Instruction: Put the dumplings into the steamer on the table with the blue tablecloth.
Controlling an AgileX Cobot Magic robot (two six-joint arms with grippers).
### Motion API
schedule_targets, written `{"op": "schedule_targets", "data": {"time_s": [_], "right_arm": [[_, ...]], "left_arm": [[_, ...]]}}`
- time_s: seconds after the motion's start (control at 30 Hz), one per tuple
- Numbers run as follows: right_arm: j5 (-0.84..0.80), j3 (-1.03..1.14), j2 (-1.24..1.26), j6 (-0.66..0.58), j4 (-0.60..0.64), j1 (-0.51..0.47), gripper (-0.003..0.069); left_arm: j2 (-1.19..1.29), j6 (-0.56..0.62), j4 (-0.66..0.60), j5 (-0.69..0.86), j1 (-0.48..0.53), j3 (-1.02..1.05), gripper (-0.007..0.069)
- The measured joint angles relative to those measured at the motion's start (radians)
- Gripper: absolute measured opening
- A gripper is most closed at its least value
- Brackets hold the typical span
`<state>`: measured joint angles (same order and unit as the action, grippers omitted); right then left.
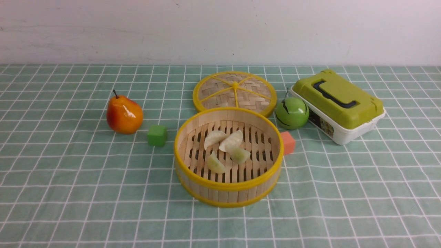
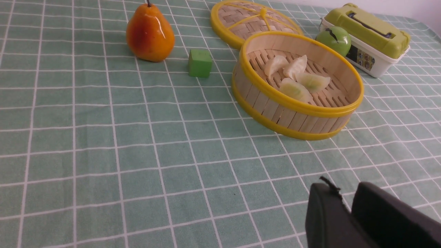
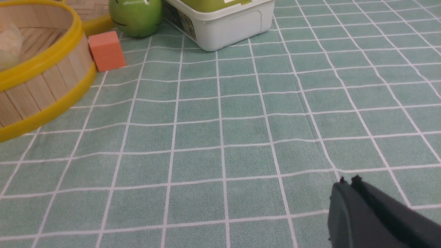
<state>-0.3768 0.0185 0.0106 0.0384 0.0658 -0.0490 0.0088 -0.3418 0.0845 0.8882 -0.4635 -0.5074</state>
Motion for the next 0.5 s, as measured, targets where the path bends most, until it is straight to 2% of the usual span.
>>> {"op": "schedule_targets", "data": {"time_s": [0.5], "right_arm": [[0.000, 0.000, 0.000, 0.000, 0.000, 0.000, -0.0013]], "left_arm": [[0.000, 0.000, -0.001, 0.000, 0.000, 0.001, 0.0130]]}}
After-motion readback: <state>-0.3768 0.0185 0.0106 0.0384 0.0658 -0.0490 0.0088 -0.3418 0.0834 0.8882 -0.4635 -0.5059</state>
